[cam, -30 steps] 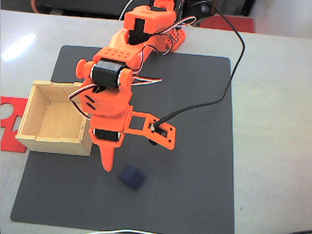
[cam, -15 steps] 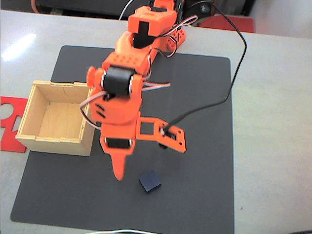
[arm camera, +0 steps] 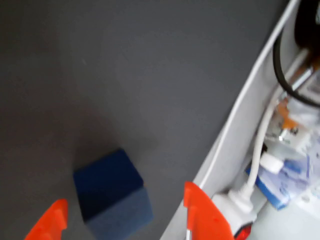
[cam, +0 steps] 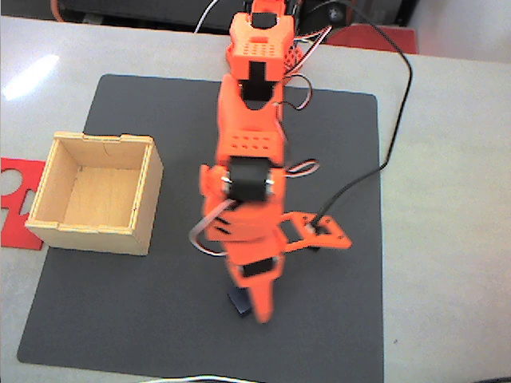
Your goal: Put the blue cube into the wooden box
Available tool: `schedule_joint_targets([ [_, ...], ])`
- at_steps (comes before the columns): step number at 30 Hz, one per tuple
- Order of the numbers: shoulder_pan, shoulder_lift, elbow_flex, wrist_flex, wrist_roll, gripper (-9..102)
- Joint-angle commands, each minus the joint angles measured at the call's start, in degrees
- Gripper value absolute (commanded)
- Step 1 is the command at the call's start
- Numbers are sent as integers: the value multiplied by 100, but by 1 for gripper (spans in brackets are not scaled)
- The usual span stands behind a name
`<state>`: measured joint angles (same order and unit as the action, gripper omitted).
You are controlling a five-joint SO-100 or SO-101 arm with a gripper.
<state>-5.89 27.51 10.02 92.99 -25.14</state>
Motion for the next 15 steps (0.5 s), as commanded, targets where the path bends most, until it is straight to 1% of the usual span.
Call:
schedule_joint_targets([
  [1,-123,9,-237,149,-255,29],
  [8,-132,-53,-255,132,-343,28],
  [15,114,53,-580,132,-536,28],
])
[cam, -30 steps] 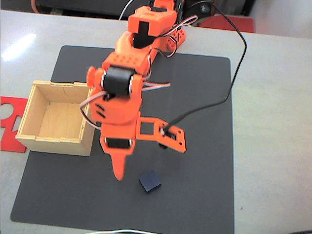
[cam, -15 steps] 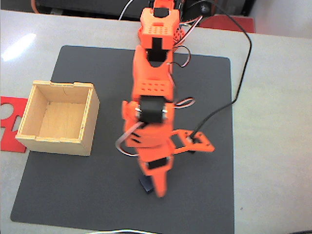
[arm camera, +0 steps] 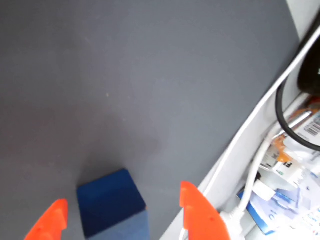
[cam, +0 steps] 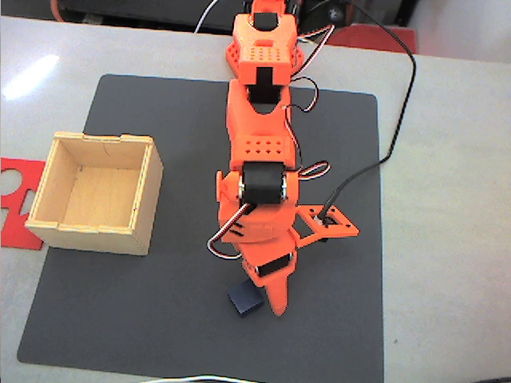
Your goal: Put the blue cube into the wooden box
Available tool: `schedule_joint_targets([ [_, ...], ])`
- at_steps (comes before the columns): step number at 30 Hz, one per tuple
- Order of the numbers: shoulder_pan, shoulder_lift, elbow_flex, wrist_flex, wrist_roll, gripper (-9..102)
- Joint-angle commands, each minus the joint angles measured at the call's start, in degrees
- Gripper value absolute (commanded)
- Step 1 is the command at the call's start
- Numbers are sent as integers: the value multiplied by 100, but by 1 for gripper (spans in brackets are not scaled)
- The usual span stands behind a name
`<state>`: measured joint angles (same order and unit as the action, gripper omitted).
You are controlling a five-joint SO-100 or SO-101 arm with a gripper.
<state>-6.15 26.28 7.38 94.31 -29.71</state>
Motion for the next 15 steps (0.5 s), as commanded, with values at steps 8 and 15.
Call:
schedule_joint_targets([
  [8,475,-35,-369,-220,-158,27],
  [15,413,-360,-369,-360,-141,21],
])
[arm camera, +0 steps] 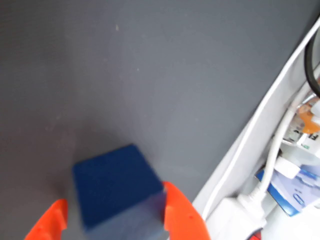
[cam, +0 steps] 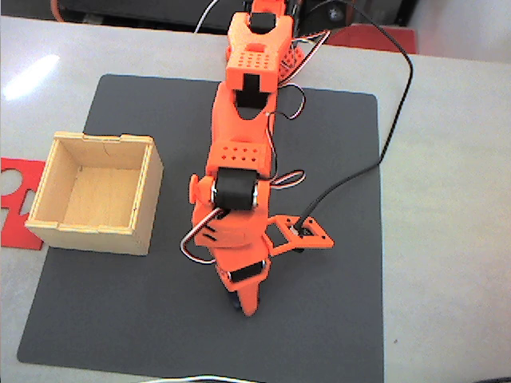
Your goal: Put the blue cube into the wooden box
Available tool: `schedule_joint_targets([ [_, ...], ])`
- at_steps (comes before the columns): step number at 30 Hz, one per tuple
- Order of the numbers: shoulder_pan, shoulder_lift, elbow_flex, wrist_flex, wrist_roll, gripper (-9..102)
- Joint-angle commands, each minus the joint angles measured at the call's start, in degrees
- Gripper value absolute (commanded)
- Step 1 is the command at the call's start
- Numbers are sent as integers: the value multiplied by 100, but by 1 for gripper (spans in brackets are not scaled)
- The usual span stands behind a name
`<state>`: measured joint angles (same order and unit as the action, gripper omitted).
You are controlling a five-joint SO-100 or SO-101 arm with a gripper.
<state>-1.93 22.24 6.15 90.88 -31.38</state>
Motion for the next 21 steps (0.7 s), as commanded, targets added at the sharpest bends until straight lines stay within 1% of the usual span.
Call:
schedule_joint_targets([
  [1,-26,26,-246,-35,35,20],
  [3,-88,9,-246,-70,9,16],
  [7,-229,9,-369,-53,9,0],
  [11,-290,132,-835,220,18,0],
  [14,-202,299,-1705,580,18,0],
  [17,35,976,-1898,773,62,0],
  [21,633,1907,-1898,984,220,0],
])
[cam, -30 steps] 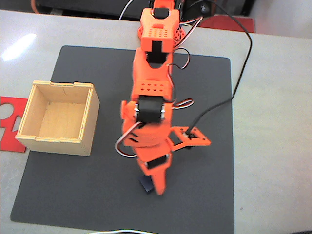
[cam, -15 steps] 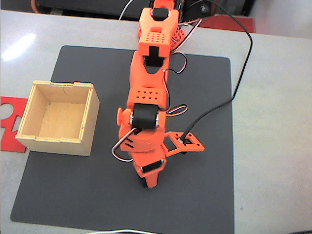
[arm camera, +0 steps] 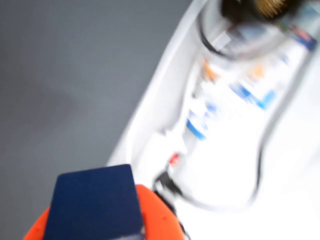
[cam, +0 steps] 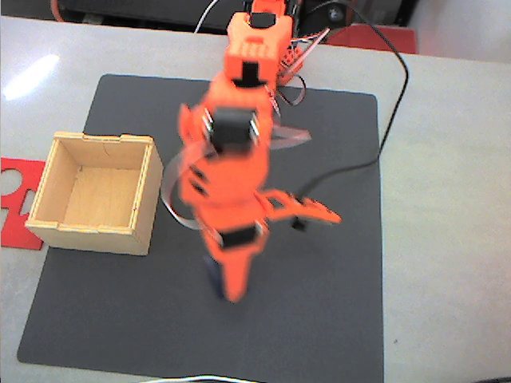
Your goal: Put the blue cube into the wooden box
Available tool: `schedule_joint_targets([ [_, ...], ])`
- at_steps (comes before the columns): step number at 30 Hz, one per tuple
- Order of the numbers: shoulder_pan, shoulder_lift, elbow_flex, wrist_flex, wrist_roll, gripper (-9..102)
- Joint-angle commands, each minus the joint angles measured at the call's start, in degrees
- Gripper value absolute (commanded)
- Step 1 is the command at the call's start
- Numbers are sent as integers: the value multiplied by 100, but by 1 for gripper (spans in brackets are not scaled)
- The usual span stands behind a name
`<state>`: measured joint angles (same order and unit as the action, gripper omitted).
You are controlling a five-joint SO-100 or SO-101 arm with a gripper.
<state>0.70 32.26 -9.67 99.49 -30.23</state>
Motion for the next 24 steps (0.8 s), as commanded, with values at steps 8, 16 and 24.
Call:
schedule_joint_targets([
  [8,2461,1723,-202,404,642,0],
  [16,3744,1635,562,404,782,0],
  [24,3621,1090,668,404,1336,0],
])
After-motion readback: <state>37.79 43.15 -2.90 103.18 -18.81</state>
